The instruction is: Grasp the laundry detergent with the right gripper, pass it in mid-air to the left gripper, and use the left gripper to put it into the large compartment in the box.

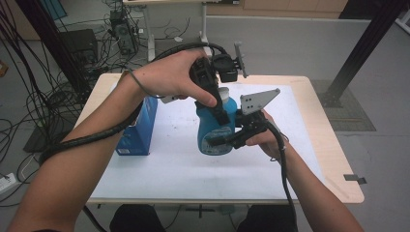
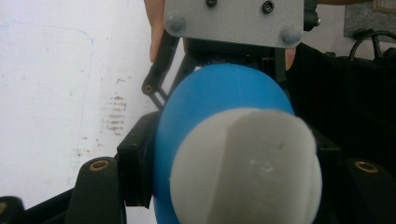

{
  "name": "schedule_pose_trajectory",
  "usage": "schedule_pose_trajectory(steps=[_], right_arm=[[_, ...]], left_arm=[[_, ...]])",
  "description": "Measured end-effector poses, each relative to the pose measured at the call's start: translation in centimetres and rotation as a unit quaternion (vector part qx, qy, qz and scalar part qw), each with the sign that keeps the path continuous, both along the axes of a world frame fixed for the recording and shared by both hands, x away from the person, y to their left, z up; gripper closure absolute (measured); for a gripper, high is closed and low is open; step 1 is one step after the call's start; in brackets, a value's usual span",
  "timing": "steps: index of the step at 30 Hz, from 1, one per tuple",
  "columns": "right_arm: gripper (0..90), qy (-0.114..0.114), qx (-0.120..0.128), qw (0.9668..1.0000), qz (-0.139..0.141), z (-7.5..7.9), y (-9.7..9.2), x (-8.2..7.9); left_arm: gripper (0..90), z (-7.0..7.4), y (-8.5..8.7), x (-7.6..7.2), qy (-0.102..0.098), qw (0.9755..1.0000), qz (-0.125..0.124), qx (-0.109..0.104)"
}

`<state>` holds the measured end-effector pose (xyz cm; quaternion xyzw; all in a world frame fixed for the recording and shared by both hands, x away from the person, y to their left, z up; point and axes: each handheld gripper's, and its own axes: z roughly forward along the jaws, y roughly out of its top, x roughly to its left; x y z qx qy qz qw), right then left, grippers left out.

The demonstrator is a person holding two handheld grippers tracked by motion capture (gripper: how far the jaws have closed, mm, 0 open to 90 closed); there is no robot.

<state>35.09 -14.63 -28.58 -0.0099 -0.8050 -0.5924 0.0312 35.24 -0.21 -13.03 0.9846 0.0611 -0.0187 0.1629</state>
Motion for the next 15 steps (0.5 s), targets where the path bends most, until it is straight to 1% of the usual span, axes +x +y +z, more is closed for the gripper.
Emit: schedule_pose_trajectory(steps=[15], right_arm=[[42.5,0.0,0.0,1.0,-0.001,-0.13,-0.12,-0.08]], left_arm=[[36.6,-0.14,-0.08,-0.02,0.004,1.0,0.003,0.0]])
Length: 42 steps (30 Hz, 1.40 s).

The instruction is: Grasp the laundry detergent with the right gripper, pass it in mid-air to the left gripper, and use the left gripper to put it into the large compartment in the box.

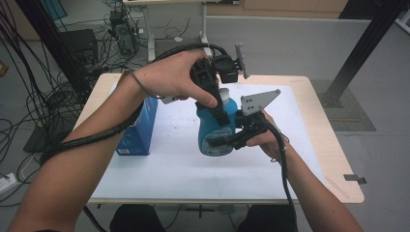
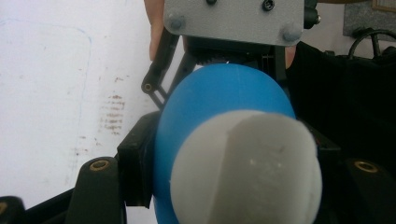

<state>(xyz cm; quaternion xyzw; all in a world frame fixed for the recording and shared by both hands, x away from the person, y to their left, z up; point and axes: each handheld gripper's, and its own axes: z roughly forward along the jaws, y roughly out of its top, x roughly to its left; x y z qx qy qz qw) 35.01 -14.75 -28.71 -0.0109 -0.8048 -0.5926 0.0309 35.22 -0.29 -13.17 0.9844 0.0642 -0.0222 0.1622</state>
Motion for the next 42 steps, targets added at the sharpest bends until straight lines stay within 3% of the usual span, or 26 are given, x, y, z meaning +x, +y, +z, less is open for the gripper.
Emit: schedule_pose_trajectory(steps=[14,25,31,40,42], right_arm=[[42.2,-0.001,0.002,1.0,-0.003,-0.24,0.02,-0.06],[40.6,-0.015,0.02,0.9996,-0.011,-0.51,0.2,-0.13],[28.3,-0.013,0.026,0.9993,-0.024,-0.51,0.25,-0.17],[15.2,-0.01,0.025,0.9988,-0.04,-0.59,0.37,-0.07],[7.4,-0.003,0.026,0.9986,-0.045,-0.57,0.37,-0.05]], left_arm=[[36.8,-0.1,-0.4,-0.17,-0.008,0.9999,-0.002,0.008],[36.9,0.2,-0.36,-0.36,-0.016,0.9997,0.001,0.016],[37.0,0.16,0.0,-0.28,-0.025,0.9994,0.01,0.021],[37.0,0.07,0.09,-0.29,-0.022,0.9993,0.012,0.028],[37.0,0.11,0.13,-0.25,-0.022,0.9993,0.013,0.027]])
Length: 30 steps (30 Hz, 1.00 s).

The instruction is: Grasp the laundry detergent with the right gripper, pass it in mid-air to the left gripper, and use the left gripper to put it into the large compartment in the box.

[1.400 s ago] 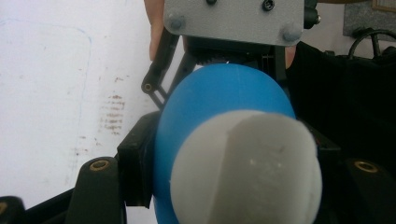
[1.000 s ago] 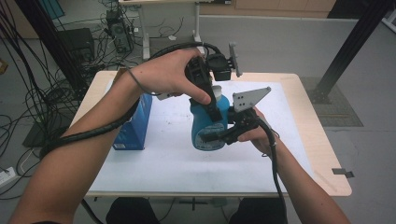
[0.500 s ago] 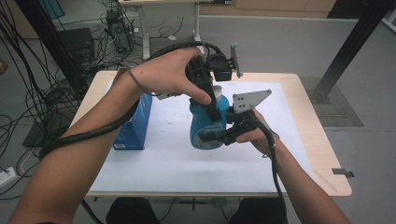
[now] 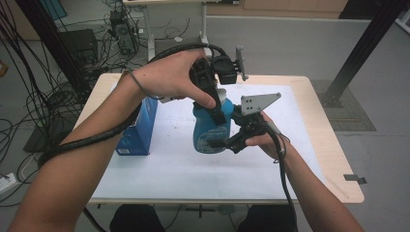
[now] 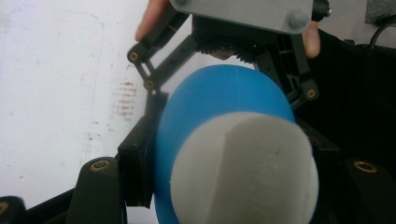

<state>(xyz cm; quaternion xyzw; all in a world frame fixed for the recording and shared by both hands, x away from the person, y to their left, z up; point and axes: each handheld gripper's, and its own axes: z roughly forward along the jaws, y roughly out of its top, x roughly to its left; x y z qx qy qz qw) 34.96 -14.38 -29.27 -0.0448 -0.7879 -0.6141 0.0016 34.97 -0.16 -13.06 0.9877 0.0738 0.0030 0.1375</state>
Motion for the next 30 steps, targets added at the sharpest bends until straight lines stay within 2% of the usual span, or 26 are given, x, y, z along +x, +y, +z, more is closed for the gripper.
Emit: schedule_pose_trajectory(steps=[2,4,15,30], right_arm=[[6.3,0.003,0.003,1.0,-0.005,0.0,0.0,0.0],[1.1,0.004,0.003,0.9999,-0.009,0.1,-0.1,0.0],[0.7,0.002,-0.016,0.9996,-0.023,0.3,-0.4,0.1],[0.8,0.026,-0.056,0.9973,-0.04,-0.3,-2.8,0.6]], left_arm=[[37.0,0.0,0.0,0.0,-0.001,1.0,-0.001,0.001],[37.0,0.0,0.0,0.0,-0.001,1.0,0.002,-0.001],[37.0,-0.1,0.0,0.3,-0.004,1.0,0.008,-0.003],[37.0,-0.4,1.0,0.8,-0.009,0.9987,0.049,0.01]])
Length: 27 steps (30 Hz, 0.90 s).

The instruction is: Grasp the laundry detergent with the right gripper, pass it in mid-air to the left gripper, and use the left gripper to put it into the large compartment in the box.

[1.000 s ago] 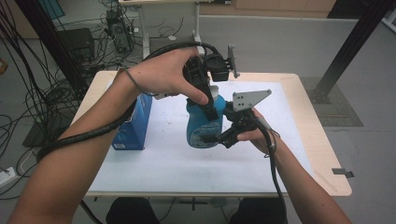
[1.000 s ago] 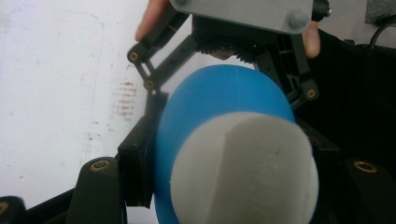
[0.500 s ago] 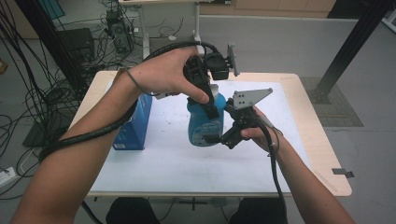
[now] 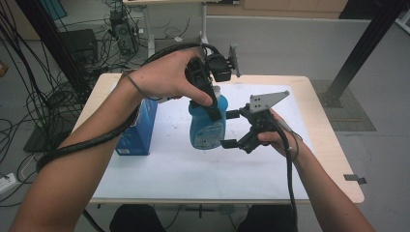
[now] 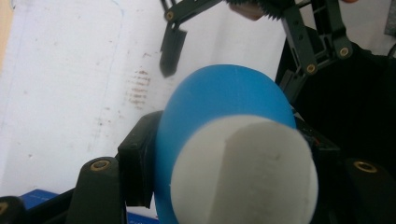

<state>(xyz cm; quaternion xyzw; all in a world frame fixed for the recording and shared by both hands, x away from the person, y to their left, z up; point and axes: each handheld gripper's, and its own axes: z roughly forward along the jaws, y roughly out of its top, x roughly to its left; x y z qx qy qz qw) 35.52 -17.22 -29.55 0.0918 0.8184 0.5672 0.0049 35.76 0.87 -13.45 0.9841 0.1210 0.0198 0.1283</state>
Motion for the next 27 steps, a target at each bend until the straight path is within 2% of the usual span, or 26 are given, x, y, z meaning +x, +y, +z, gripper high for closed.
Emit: schedule_pose_trajectory(steps=[10,17,22,25,27], right_arm=[[0.9,0.014,-0.033,0.9992,-0.019,-0.2,-2.4,0.3],[1.2,0.019,-0.07,0.9965,-0.041,-0.4,-3.9,0.6],[1.4,0.036,-0.109,0.9915,-0.063,-0.5,-4.9,1.0],[1.5,0.045,-0.143,0.9862,-0.071,-0.6,-5.3,1.1],[1.6,0.043,-0.163,0.983,-0.072,-0.6,-5.4,1.0]], left_arm=[[37.0,0.1,0.7,0.4,-0.006,0.9996,0.027,0.007],[37.0,0.4,1.5,0.7,-0.007,0.9984,0.056,0.003],[37.0,0.7,2.4,1.3,-0.008,0.9954,0.096,0.005],[37.0,0.9,3.1,1.6,-0.012,0.9931,0.116,0.001],[37.0,1.1,3.5,1.7,-0.014,0.9915,0.129,-0.002]])
